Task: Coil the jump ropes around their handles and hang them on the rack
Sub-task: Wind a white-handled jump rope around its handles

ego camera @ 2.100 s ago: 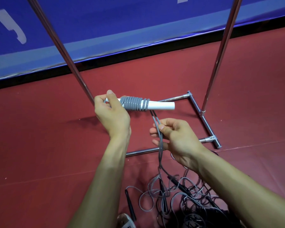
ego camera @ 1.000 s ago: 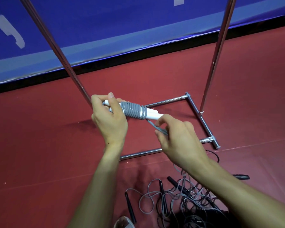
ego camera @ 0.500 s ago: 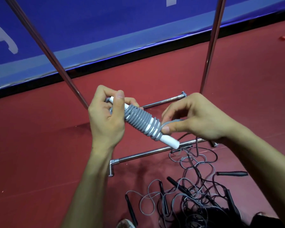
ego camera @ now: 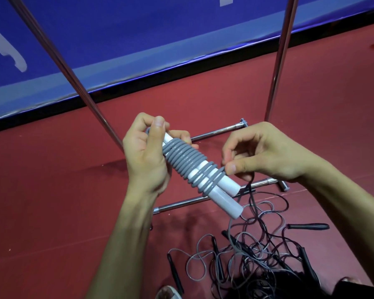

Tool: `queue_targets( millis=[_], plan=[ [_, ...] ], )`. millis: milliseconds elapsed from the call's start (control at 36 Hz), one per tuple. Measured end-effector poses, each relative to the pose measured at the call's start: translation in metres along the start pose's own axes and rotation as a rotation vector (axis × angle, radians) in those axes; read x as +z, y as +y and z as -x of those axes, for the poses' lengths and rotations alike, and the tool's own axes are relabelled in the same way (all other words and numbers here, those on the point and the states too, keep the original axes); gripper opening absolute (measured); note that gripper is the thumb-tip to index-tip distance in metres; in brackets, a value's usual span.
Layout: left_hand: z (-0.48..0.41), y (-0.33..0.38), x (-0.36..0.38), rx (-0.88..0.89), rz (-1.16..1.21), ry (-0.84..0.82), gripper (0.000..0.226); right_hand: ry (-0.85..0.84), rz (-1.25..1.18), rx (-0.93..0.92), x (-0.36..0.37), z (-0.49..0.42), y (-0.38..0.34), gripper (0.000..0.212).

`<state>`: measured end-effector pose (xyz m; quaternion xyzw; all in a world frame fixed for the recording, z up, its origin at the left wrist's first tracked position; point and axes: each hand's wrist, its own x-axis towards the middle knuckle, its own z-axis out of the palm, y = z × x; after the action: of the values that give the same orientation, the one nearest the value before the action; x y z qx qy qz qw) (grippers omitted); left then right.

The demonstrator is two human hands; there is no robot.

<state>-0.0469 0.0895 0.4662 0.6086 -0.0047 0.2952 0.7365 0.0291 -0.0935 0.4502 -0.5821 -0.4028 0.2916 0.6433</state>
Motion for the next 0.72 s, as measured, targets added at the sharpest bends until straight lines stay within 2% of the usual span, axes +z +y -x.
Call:
queue_targets(
  millis=[83,194,306,361,417,500,556,611,722],
  plan=[
    [0.002,0.0,0.006,-0.04,0.033,0.039,0.024,0.017,-0.043,-0.057,0.001,-0.001,0.008,0.013],
    [0.003,-0.003,0.014,-0.134,0.119,0.178,0.025,0.091,-0.162,-0.072,0.006,-0.004,0.02,0.01],
    [0.002,-0.013,0.017,-0.238,0.223,0.309,0.027,0.146,-0.339,-0.055,0.016,-0.008,0.034,0.028],
    [0.0,-0.018,0.017,-0.299,0.263,0.379,0.027,0.173,-0.447,-0.057,0.023,-0.01,0.036,0.019],
    [-0.003,-0.023,0.017,-0.36,0.317,0.448,0.028,0.231,-0.603,-0.022,0.034,-0.014,0.035,0.016],
    [-0.006,-0.028,0.017,-0.404,0.366,0.573,0.028,0.402,-0.748,0.063,0.048,-0.018,0.036,0.031],
    [-0.008,-0.033,0.016,-0.417,0.363,0.68,0.028,0.497,-0.788,0.1,0.054,-0.019,0.039,0.031],
    [-0.009,-0.037,0.014,-0.435,0.342,0.76,0.028,0.55,-0.802,0.14,0.06,-0.021,0.042,0.02],
    [-0.012,-0.045,0.009,-0.438,0.259,0.833,0.026,0.625,-0.726,0.203,0.071,-0.021,0.049,0.014]
  ],
)
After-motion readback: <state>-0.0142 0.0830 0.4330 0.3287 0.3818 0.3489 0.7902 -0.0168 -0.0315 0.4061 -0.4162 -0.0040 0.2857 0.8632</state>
